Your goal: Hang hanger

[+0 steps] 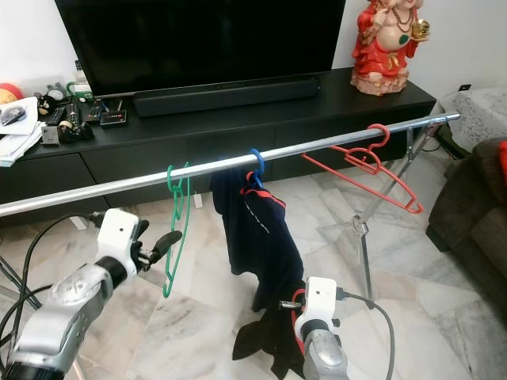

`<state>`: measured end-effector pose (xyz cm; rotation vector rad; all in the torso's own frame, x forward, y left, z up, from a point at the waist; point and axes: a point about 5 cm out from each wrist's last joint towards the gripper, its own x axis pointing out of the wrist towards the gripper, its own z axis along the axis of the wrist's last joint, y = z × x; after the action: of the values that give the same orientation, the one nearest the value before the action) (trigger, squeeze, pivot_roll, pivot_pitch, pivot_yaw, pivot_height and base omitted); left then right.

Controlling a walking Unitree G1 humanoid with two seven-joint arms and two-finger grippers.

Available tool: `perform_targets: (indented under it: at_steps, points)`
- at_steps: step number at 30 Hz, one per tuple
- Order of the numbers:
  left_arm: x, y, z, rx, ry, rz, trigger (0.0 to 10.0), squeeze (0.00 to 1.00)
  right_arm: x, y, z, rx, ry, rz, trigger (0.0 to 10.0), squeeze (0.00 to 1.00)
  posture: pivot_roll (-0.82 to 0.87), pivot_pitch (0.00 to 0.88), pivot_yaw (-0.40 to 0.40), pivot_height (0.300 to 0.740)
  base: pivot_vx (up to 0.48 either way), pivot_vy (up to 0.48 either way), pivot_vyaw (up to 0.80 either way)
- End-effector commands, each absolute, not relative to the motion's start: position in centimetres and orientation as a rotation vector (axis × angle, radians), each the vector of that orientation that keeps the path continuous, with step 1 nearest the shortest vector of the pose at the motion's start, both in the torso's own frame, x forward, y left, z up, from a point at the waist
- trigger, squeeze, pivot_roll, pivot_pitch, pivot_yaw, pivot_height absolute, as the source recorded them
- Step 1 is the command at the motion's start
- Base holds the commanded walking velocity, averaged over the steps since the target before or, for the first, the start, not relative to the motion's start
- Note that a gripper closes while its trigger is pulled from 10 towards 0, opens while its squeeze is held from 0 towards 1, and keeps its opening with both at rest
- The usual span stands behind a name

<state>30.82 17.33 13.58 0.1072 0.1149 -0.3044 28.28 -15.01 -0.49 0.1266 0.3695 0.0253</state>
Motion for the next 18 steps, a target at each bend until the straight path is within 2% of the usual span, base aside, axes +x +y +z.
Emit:
perform_targets:
  at_steps: [1, 7, 15, 18]
  points:
    - [31.3, 17.3, 13.3, 0.134, 0.151, -0.284, 10.0, 0.00, 28.4, -15.0, -0.4, 0.124, 0.365, 0.027, 10.0, 0.00, 0.04, 0.128, 0.016, 0.740, 0.000, 0.000, 0.00]
    - [32.4, 17.1, 13.9, 0.126, 0.102, -0.208, 10.0, 0.00, 28.2, -15.2, -0.6, 0.116, 0.371, 0.022, 10.0, 0.00, 0.03, 0.123, 0.017, 0.740, 0.000, 0.000, 0.00]
    - [31.5, 16.8, 14.5, 0.076, 0.008, -0.199, 10.0, 0.00, 27.8, -16.4, -0.4, 0.124, 0.316, -0.037, 10.0, 0.00, 0.03, 0.118, 0.011, 0.740, 0.000, 0.000, 0.00]
    - [30.7, 17.0, 14.9, 0.067, -0.061, -0.178, 10.0, 0.00, 27.7, -17.8, 0.7, 0.144, 0.204, -0.134, 10.0, 0.00, 0.03, 0.112, 0.012, 0.740, 0.000, 0.000, 0.00]
